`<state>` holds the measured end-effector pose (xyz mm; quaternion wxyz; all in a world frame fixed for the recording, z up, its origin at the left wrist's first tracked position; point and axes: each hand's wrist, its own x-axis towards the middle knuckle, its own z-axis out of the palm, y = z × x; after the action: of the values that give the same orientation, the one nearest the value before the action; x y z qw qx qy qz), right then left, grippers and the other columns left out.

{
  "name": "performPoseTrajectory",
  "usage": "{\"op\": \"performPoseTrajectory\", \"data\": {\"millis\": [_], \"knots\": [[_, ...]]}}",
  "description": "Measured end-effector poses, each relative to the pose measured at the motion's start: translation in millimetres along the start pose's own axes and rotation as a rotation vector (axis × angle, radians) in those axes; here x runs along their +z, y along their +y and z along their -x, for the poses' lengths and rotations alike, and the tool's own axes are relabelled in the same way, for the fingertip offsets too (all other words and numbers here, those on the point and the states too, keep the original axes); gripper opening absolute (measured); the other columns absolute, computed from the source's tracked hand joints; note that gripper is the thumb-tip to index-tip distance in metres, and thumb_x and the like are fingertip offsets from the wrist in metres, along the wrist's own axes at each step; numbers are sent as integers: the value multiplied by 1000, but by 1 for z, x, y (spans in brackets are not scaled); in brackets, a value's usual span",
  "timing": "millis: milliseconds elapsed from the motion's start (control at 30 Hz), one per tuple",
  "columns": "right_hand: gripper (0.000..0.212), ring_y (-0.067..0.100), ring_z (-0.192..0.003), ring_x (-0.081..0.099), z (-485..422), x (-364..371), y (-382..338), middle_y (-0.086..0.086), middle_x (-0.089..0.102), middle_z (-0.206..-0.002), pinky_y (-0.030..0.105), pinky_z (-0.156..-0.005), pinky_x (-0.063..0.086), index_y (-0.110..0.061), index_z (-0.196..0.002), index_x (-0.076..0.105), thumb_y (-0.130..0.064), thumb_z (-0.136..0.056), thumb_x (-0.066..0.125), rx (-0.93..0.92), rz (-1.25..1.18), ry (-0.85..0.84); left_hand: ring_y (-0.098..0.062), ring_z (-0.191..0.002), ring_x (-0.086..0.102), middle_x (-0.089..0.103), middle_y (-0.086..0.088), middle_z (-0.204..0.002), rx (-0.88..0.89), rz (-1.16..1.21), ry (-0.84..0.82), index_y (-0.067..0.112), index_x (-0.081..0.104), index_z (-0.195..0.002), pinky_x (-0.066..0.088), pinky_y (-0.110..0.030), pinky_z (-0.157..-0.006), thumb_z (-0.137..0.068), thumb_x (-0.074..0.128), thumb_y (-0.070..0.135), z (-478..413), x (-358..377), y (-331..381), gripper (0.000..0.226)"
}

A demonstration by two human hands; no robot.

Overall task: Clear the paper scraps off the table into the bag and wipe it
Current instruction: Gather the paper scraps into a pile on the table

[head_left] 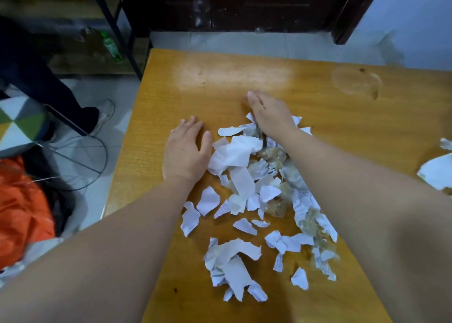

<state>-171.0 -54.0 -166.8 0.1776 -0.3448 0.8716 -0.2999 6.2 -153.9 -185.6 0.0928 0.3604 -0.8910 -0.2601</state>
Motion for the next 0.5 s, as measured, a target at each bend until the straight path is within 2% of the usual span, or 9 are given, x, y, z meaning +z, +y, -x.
{"op": "performPoseTrajectory", "data": {"millis": [67, 167, 233, 300, 333, 367, 433, 500], "knots": [[49, 23, -109, 59, 12, 3, -8, 7, 69, -105, 34, -94, 42, -14, -108, 69, -39, -101, 27, 50, -137, 42, -21, -145, 27, 40, -4, -152, 5, -9, -5, 15, 51, -139, 15, -36, -119, -89, 26, 45, 0, 0, 0, 63], [45, 17, -87, 65, 26, 2, -15, 3, 73, -90, 33, -80, 48, -15, -87, 74, -36, -100, 36, 61, -270, -32, -23, -144, 29, 42, -6, -151, 15, -13, -2, 14, 52, -137, 16, -37, -119, -92, 30, 42, 0, -2, -1, 58], [43, 13, -82, 64, 33, -7, -16, 0, 72, -87, 25, -76, 47, -13, -85, 74, -33, -100, 39, 69, -338, 43, -24, -144, 29, 42, -7, -151, 20, -2, -2, 14, 53, -137, 17, -37, -119, -93, 31, 41, 0, -3, 0, 56], [40, 10, -89, 62, 37, -22, -13, -1, 71, -96, 17, -74, 42, -13, -94, 73, -30, -100, 37, 89, -289, 241, -24, -144, 29, 41, -6, -151, 10, 11, -3, 15, 53, -137, 17, -38, -119, -91, 28, 43, 1, -4, 1, 59], [40, 12, -98, 61, 39, -30, -7, -1, 70, -105, 19, -77, 41, -14, -101, 71, -30, -100, 35, 96, -226, 298, -24, -144, 28, 41, -6, -151, 11, 13, -4, 15, 53, -137, 16, -38, -119, -92, 28, 43, 1, -4, 1, 58], [41, 16, -105, 59, 38, -35, 1, 1, 68, -113, 22, -80, 39, -15, -108, 69, -30, -101, 32, 112, -154, 301, -24, -144, 28, 41, -7, -152, 14, 11, -2, 15, 52, -137, 16, -38, -119, -95, 30, 41, 1, -3, 2, 54], [45, 22, -113, 55, 40, -40, 16, 6, 64, -121, 28, -84, 39, -13, -119, 64, -34, -102, 28, 162, -52, 174, -24, -145, 27, 40, -7, -152, 13, 0, 3, 15, 52, -138, 16, -38, -119, -99, 33, 36, 2, -2, 2, 48], [48, 23, -113, 55, 45, -36, 29, 9, 62, -122, 30, -88, 40, -9, -120, 62, -36, -102, 27, 195, -73, 86, -24, -144, 27, 40, -7, -152, 18, -3, 11, 15, 52, -137, 17, -37, -118, -99, 33, 36, 2, -2, 2, 47]]}}
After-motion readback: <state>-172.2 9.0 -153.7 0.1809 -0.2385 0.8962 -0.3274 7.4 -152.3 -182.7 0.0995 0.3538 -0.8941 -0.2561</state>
